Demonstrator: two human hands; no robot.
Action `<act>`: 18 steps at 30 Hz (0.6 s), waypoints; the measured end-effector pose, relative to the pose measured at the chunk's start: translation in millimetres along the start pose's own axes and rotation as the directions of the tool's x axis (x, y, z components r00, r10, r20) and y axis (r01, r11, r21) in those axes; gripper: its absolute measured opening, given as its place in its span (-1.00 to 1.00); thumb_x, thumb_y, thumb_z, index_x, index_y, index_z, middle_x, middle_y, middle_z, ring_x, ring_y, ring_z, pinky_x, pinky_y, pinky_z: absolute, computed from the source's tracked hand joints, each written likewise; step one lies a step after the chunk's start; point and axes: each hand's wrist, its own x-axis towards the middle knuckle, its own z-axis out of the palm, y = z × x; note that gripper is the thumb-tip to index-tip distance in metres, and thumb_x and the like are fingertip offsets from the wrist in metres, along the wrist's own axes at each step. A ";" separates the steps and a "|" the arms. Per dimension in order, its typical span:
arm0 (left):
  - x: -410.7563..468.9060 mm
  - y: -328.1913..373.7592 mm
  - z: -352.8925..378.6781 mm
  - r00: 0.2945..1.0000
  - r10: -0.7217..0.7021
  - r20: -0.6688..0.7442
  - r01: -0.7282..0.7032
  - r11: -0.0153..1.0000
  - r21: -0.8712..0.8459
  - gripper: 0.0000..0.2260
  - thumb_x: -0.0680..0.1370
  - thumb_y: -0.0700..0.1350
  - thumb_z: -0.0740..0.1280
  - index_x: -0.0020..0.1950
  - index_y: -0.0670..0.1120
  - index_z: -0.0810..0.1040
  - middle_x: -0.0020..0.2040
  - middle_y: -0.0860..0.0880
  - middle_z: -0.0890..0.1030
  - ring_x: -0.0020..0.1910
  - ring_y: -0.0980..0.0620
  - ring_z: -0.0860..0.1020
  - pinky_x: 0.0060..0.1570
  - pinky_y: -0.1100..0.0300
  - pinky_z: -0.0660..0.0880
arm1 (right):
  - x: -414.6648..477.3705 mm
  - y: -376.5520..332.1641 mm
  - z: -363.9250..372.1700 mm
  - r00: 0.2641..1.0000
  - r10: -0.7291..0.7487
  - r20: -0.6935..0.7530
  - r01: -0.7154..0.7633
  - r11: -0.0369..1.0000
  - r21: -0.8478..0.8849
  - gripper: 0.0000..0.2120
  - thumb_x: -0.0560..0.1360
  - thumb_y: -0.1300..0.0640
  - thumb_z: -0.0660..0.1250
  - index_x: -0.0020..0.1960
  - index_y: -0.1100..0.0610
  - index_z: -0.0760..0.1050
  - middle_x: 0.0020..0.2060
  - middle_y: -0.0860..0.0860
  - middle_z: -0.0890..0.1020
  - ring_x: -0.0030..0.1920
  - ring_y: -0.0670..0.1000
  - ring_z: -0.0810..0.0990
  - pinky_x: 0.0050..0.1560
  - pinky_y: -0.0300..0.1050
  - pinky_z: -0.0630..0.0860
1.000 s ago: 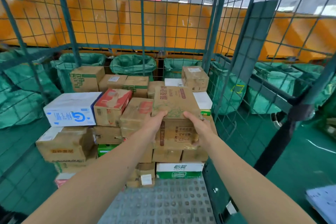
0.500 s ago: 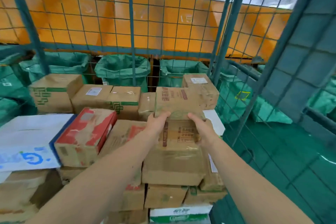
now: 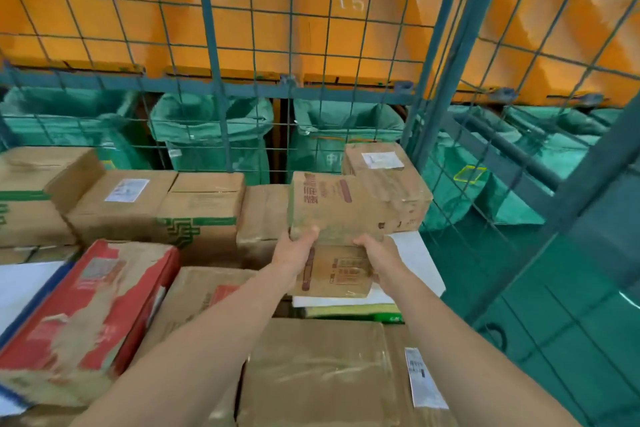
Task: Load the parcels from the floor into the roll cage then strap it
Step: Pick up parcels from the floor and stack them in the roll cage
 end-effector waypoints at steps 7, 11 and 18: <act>111.9 1.0 35.8 0.993 0.096 -0.072 -0.087 0.989 0.122 -0.39 0.42 0.18 0.41 0.39 -0.05 0.38 0.24 -0.07 0.58 0.19 -0.14 0.56 0.24 -0.14 0.49 | 93.2 -19.6 -1.5 0.913 -0.402 0.071 0.274 0.474 -0.837 -0.53 0.63 -0.03 0.21 0.53 -0.12 0.30 0.58 0.09 0.10 0.56 0.15 0.04 0.45 0.06 0.23; 150.0 22.4 37.9 0.990 0.116 -0.085 -0.099 0.977 0.188 -0.40 0.45 0.19 0.36 0.41 -0.04 0.37 0.24 -0.11 0.59 0.17 -0.19 0.57 0.20 -0.17 0.51 | 131.0 -30.4 8.0 0.908 -0.390 0.153 0.293 0.333 -0.896 -0.54 0.67 -0.11 0.08 0.56 -0.15 0.22 0.62 0.00 -0.04 0.60 0.13 -0.23 0.53 0.23 -0.20; 176.5 57.7 36.9 0.987 0.058 -0.150 -0.041 0.992 0.119 -0.45 0.55 0.02 0.37 0.40 -0.15 0.20 0.21 -0.12 0.55 0.08 -0.13 0.58 0.17 -0.13 0.51 | 171.9 -43.3 19.6 0.918 -0.360 0.164 0.294 0.342 -0.893 -0.52 0.66 -0.19 0.00 0.58 -0.24 0.11 0.62 -0.07 -0.11 0.59 0.15 -0.29 0.45 0.42 -0.28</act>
